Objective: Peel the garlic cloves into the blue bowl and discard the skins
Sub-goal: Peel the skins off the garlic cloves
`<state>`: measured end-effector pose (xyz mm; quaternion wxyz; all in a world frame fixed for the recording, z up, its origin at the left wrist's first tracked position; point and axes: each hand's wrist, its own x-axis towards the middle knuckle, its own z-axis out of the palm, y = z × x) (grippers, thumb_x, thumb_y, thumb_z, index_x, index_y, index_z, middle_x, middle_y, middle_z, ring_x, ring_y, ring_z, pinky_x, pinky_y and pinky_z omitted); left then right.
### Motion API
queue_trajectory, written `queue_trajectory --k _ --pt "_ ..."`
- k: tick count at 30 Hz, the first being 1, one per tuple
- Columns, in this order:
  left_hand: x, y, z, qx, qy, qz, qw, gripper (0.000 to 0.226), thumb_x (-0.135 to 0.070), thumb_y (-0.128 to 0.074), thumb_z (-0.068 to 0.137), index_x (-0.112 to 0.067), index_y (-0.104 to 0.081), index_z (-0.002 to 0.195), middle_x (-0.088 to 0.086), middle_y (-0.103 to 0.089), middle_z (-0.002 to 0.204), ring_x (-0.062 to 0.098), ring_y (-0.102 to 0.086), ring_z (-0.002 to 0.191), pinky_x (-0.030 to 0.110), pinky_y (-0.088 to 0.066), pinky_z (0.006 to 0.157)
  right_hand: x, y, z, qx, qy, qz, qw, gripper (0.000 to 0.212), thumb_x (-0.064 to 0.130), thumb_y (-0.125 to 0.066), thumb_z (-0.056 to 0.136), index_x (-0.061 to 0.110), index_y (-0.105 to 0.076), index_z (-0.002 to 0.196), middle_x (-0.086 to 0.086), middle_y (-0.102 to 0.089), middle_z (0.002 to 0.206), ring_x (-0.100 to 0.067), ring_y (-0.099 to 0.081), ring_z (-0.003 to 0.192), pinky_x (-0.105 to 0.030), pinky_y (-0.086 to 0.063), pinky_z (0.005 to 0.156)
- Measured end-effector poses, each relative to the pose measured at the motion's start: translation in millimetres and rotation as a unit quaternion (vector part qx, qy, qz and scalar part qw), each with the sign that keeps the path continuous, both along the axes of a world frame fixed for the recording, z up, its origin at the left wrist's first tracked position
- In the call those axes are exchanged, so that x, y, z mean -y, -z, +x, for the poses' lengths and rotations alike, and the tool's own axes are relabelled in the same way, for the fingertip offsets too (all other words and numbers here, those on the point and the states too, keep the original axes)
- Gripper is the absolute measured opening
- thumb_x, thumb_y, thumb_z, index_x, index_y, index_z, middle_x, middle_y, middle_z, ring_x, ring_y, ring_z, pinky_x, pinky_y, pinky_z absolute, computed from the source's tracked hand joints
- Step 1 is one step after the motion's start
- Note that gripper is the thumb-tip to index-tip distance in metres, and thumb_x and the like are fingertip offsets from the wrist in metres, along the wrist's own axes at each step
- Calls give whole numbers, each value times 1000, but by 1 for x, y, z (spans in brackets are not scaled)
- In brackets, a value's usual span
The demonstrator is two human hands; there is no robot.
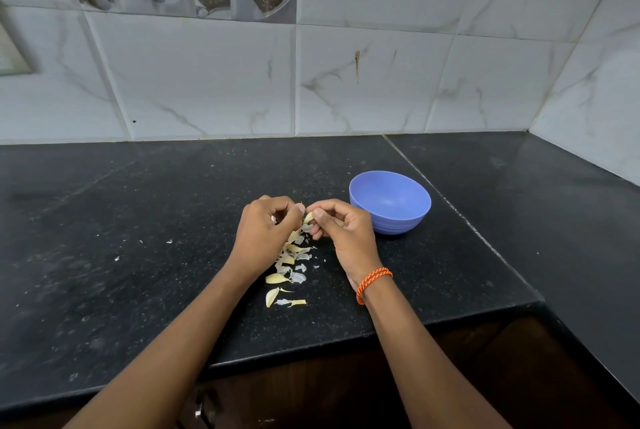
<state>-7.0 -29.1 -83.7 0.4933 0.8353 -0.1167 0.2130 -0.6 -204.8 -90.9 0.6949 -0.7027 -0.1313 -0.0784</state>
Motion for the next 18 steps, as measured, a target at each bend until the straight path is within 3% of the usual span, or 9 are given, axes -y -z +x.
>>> queue_trajectory --k 2,5,12,18 --pt "1 1 0 -2 17 17 1000 24 -40 -66 102 -34 -77 82 -11 -75 79 16 -65 80 48 -53 90 0 -2 0 9 10 -2 1000 14 5 -65 103 6 -78 108 -8 -78 88 -13 -70 77 -27 -60 75" --pt "1 -1 -3 -1 19 27 999 8 -35 -76 100 -38 -83 97 -20 -78 91 13 -66 90 44 -55 85 1 -5 0 11 24 33 999 12 2 -73 97 5 -76 108 -12 -78 95 -16 -72 78 -27 -60 74" --pt "1 -3 -4 -15 -25 26 999 11 -29 -80 94 -37 -87 90 -21 -79 81 10 -73 82 47 -60 79 -3 -4 -4 48 51 -14 997 14 -1 -75 94 3 -80 107 -6 -81 96 -15 -78 82 -22 -61 74" --pt "2 -3 -6 -32 -34 17 999 15 -37 -72 89 -34 -86 84 -18 -78 74 15 -76 69 51 -63 69 -8 1 -4 128 101 -111 980 15 5 -81 91 12 -84 104 4 -80 100 -9 -76 94 -21 -62 80"
